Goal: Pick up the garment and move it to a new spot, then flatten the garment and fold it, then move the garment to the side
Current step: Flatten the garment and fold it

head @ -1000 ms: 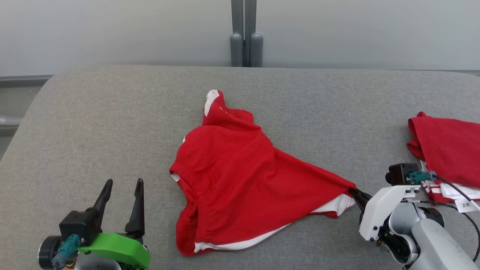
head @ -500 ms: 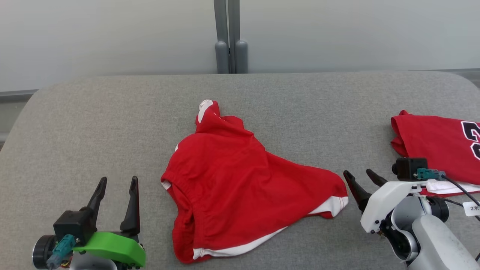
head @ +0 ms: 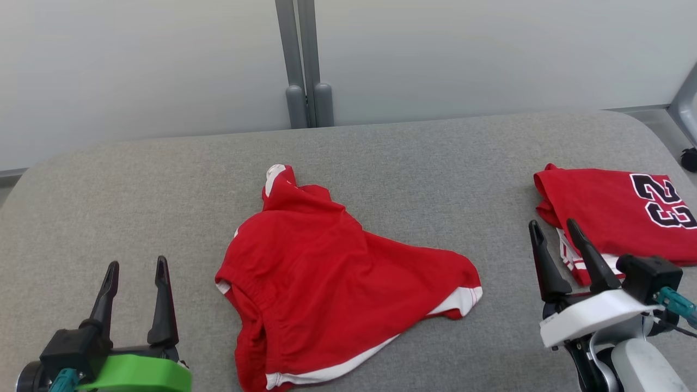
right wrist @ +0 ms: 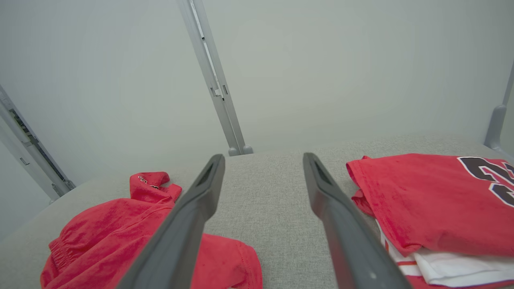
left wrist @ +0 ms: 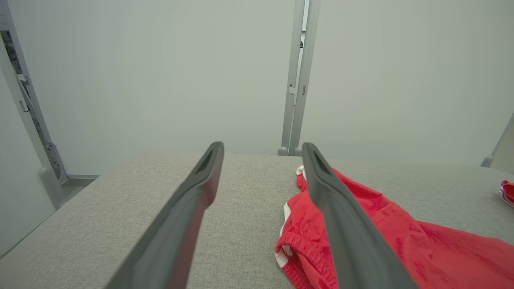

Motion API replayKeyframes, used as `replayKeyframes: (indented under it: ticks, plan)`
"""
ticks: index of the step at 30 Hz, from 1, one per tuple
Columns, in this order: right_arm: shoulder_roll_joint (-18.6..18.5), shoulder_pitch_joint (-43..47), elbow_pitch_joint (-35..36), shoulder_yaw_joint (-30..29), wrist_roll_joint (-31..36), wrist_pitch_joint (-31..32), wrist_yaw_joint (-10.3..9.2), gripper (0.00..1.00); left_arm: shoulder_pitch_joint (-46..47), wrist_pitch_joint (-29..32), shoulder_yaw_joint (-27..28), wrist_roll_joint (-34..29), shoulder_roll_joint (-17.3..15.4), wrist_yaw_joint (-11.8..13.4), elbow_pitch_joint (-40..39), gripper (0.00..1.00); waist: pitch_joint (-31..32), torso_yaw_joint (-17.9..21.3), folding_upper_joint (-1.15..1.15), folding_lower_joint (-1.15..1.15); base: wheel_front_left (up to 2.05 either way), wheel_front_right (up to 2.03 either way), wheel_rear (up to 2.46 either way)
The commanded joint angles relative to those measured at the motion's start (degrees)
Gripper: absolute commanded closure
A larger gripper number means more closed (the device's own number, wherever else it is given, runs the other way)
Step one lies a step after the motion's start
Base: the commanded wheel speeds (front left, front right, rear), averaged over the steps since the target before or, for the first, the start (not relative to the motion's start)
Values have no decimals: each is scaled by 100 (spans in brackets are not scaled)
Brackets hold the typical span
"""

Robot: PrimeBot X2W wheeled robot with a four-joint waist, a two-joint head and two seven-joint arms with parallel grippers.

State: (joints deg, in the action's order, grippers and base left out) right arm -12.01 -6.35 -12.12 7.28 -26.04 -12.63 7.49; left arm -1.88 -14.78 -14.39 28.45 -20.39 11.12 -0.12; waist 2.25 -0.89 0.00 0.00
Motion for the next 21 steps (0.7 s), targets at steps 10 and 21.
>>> replayKeyframes:
  ticks: [10, 21]
  plan:
    - [100, 407, 56, -50, 205, -202, -1, 0, -347, -41, 266, -256, 341, -211, -18, 0, 11, 78, 0, 0, 0, 0, 0]
    - [50, 277, -91, 18, 134, -170, -1, 0, -257, -42, 417, -412, 475, -400, 80, 0, -18, 2, 0, 0, 0, 0, 0]
